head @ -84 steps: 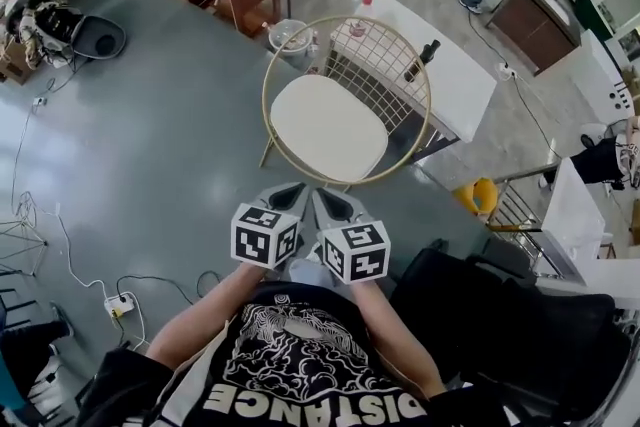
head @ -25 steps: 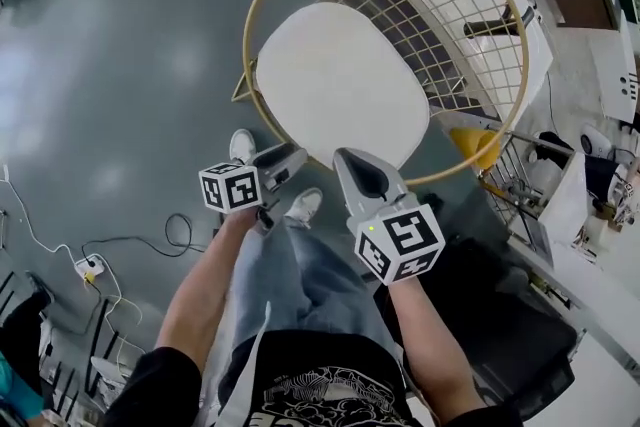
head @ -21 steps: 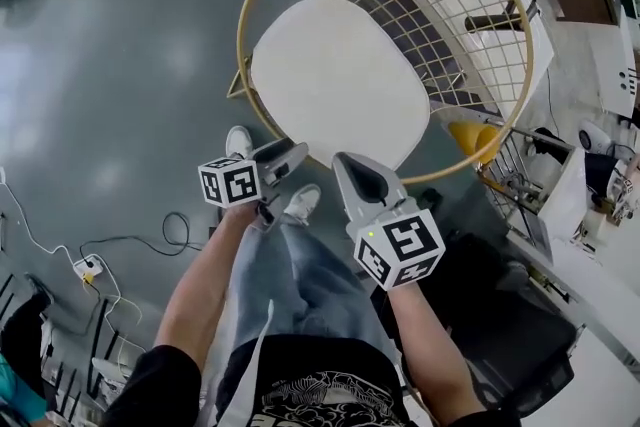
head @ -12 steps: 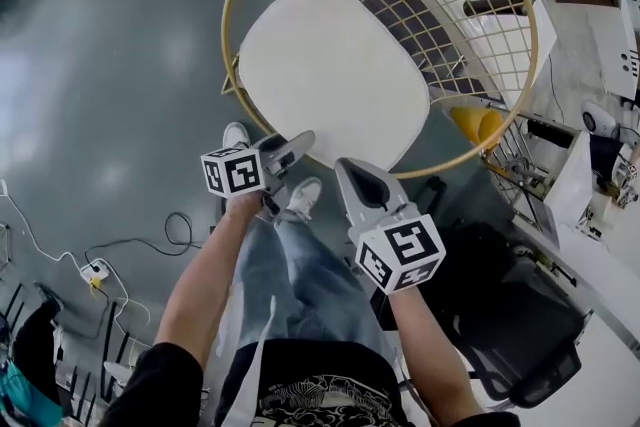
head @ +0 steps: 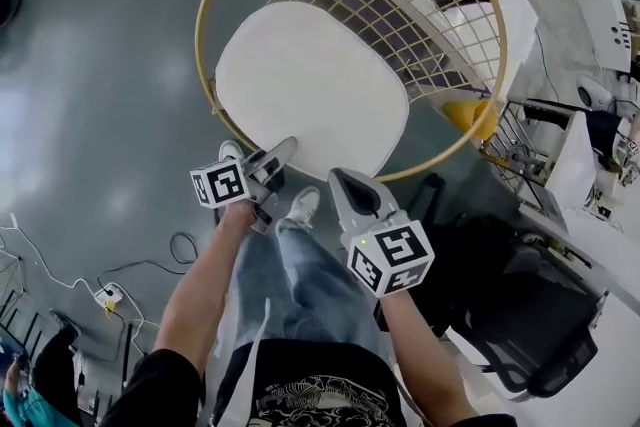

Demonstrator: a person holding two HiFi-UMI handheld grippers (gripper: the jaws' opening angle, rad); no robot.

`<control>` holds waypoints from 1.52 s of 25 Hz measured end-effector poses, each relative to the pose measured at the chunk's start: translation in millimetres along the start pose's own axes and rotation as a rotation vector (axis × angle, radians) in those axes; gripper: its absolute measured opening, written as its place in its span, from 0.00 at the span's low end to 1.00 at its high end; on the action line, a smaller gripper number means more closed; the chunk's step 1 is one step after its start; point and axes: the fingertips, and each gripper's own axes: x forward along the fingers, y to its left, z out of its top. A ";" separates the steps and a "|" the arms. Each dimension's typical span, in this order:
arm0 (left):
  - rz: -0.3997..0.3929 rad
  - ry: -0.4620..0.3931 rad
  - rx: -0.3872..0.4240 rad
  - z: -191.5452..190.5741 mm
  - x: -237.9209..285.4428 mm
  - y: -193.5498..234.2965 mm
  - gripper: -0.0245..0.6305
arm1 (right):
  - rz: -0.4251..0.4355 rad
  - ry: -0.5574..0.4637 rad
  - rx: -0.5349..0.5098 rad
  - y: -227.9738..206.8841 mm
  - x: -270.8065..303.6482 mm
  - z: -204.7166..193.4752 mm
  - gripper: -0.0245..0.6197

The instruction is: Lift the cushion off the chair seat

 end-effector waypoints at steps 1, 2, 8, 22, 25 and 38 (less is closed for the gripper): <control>0.004 -0.001 0.002 -1.2 -0.5 -3.3 0.11 | -0.001 -0.003 0.004 -0.5 -2.2 0.3 0.04; 0.004 -0.002 0.003 -2.6 -0.7 -6.8 0.11 | -0.002 -0.006 0.008 -1.0 -4.1 0.4 0.04; -0.006 -0.005 0.016 21.1 -4.8 -32.2 0.10 | -0.007 -0.050 0.022 6.5 3.5 24.2 0.04; 0.007 -0.028 0.113 65.0 -10.0 -115.3 0.10 | -0.014 -0.169 0.055 5.3 -19.9 85.3 0.04; 0.009 -0.043 0.163 72.6 -15.5 -140.4 0.10 | 0.000 -0.198 0.050 10.9 -26.6 99.2 0.04; -0.074 -0.196 0.275 78.1 -37.7 -247.8 0.10 | 0.090 -0.320 0.005 47.4 -62.9 153.3 0.04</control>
